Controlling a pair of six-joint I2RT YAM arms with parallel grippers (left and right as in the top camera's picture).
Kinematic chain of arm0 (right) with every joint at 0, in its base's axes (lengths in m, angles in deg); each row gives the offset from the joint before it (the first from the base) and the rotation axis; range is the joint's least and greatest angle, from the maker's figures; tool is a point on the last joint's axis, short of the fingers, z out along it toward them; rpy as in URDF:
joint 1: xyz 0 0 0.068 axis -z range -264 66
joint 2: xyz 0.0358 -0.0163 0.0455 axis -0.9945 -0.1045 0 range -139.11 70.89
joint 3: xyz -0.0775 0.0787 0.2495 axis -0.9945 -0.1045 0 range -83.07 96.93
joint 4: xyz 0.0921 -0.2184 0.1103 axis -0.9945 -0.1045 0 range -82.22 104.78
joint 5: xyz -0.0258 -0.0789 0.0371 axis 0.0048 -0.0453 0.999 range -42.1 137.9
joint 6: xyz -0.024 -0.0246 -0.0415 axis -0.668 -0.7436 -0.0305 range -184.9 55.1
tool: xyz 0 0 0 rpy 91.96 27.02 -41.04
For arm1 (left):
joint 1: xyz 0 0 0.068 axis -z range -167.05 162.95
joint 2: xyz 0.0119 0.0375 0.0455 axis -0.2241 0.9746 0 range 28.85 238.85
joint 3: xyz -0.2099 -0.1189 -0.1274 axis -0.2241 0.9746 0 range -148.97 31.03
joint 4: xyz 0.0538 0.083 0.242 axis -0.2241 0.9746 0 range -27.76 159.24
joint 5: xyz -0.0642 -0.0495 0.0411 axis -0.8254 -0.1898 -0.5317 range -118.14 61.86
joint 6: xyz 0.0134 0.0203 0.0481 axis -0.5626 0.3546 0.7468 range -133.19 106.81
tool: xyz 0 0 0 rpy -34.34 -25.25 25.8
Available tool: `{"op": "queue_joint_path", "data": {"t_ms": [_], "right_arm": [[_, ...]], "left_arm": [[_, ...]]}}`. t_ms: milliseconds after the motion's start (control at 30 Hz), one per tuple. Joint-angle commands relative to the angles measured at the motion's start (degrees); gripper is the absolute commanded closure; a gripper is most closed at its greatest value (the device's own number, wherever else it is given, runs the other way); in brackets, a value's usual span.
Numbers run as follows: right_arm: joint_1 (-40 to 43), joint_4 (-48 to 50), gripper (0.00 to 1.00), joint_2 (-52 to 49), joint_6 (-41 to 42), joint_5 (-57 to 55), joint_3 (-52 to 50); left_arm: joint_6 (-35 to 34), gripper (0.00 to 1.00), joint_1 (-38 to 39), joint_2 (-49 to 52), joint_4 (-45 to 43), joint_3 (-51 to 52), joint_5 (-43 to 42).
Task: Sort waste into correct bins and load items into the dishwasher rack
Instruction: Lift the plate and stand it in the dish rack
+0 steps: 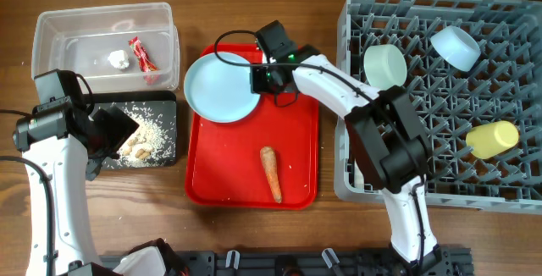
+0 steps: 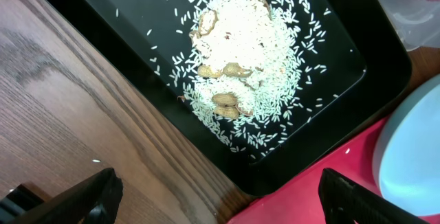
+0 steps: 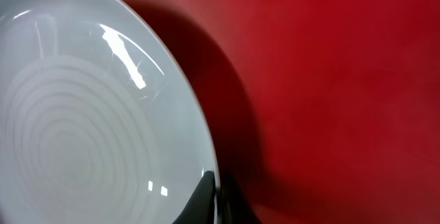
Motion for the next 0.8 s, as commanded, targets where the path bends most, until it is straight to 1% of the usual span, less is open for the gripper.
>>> {"op": "queue_joint_path", "data": {"t_ms": [0, 100, 167, 267, 333, 400, 433, 500, 533, 567, 633, 733, 767], "right_arm": [[5.1, -5.5, 0.96, 4.3, -1.4, -6.8, -0.3], [8.4, -9.0, 0.96, 10.8, -8.0, -10.1, -0.3], [10.7, -11.6, 0.96, 16.9, -10.8, -14.0, -0.3], [13.7, -12.8, 0.96, 25.4, -14.9, -18.9, -0.3], [15.8, -12.8, 0.96, 31.5, -18.0, -25.2, -0.3], [17.7, -12.9, 0.96, 36.4, -19.6, -36.2, -0.3], [18.4, -13.4, 0.96, 38.3, -19.6, -43.6, -0.3], [19.1, -14.2, 0.96, 40.0, -19.5, -56.8, -0.3], [19.6, -15.1, 0.96, 40.3, -19.3, -68.2, -0.3], [20.0, -15.7, 0.96, 40.1, -19.3, -74.4, -0.4], [21.2, -17.1, 0.96, 39.0, -19.3, -78.4, -0.5], [22.6, -19.2, 0.96, 36.7, -19.0, -77.3, -0.5], [23.3, -20.1, 0.96, 34.5, -19.1, -77.3, -0.5]], "left_arm": [[0.1, 0.07, -0.2, -0.6, 0.0, -0.7, -0.5], [0.1, 0.07, -0.3, -0.6, 0.0, -0.7, -0.5], [0.1, 0.07, -0.2, -0.6, 0.0, -0.7, -0.5], [0.1, 0.07, -0.2, -0.6, 0.0, -0.7, -0.5], [0.1, 0.07, -0.3, -0.6, 0.0, -0.7, -0.5], [0.1, 0.07, -0.3, -0.6, 0.0, -0.7, -0.5], [0.1, 0.07, -0.2, -0.6, -0.1, -0.7, -0.5], [0.1, 0.07, -0.3, -0.6, -0.3, -0.7, -0.5], [0.1, 0.07, -0.2, -0.6, -0.4, -0.7, -0.5], [0.0, 0.07, -0.2, -0.6, -0.4, -0.7, -0.5], [0.1, 0.07, -0.2, -0.6, -0.4, -0.7, -0.5], [0.1, 0.07, -0.2, -0.6, -0.4, -0.7, -0.5], [0.1, 0.07, -0.3, -0.6, -0.3, -0.7, -0.5]]}}
